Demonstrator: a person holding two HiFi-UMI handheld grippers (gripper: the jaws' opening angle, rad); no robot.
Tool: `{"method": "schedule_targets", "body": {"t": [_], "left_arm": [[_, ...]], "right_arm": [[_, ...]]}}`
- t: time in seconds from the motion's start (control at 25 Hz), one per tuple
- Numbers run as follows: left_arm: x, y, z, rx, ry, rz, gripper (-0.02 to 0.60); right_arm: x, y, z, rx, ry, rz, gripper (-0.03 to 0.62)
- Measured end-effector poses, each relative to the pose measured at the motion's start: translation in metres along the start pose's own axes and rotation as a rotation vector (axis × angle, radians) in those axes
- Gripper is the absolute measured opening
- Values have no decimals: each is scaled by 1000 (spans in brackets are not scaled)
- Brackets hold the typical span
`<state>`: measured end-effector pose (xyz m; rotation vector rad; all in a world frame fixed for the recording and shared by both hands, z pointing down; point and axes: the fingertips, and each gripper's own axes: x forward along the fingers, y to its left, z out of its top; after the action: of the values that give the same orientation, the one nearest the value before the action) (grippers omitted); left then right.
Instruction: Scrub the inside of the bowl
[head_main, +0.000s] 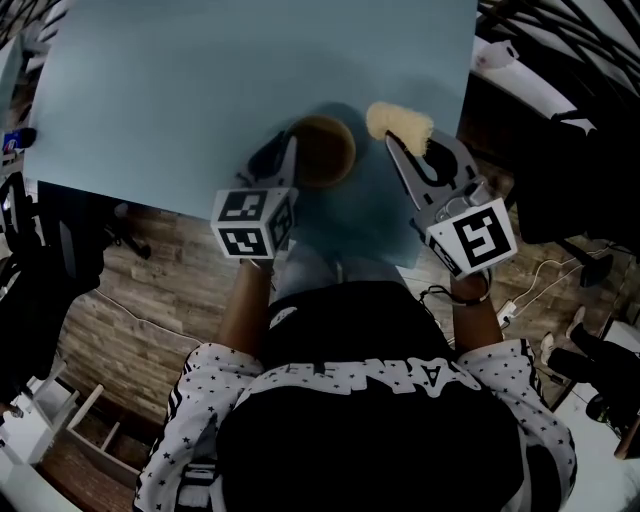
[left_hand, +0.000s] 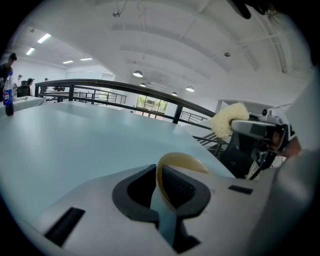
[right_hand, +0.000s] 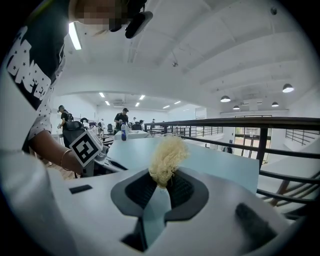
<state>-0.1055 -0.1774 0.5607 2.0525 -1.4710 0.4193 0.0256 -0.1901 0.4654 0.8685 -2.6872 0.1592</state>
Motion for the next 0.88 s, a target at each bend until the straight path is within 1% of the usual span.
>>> {"method": "schedule_targets", "body": {"t": [0.16, 0.2, 0.24, 0.28, 0.36, 0.52, 0.64, 0.68, 0.72, 0.8, 0.88], "left_arm": [[-4, 0, 3, 1, -20, 23, 31], [-4, -1, 2, 4, -16, 24, 65], [-4, -1, 1, 9, -7, 20, 120], [-3, -2, 0, 15, 0, 15, 144], [-3, 0, 4, 26, -11, 22, 144], [-11, 1, 17, 44, -67, 71, 144], [-23, -3, 29, 67, -111, 90, 143], [-27, -4, 34, 76, -127, 96, 133], [-31, -5, 38, 90, -139, 102, 109], [-35, -5, 46, 124, -154, 112, 41], [-36, -6, 51, 153, -161, 104, 26]], "right_arm": [[-3, -2, -1, 26, -6, 1, 60], [-4, -3, -3, 32, -4, 2, 60], [-5, -3, -6, 30, 0, 5, 60], [-4, -4, -8, 26, 3, 5, 60], [-3, -7, -8, 16, 4, 2, 60], [-3, -12, -7, 16, -4, 10, 60], [-8, -16, -4, 15, -8, 11, 60], [-9, -16, -3, 8, -7, 13, 60], [-9, -17, -2, -1, -4, 15, 60], [-8, -19, -2, -12, 3, 10, 60], [-8, -23, -3, -7, 2, 1, 60]]}}
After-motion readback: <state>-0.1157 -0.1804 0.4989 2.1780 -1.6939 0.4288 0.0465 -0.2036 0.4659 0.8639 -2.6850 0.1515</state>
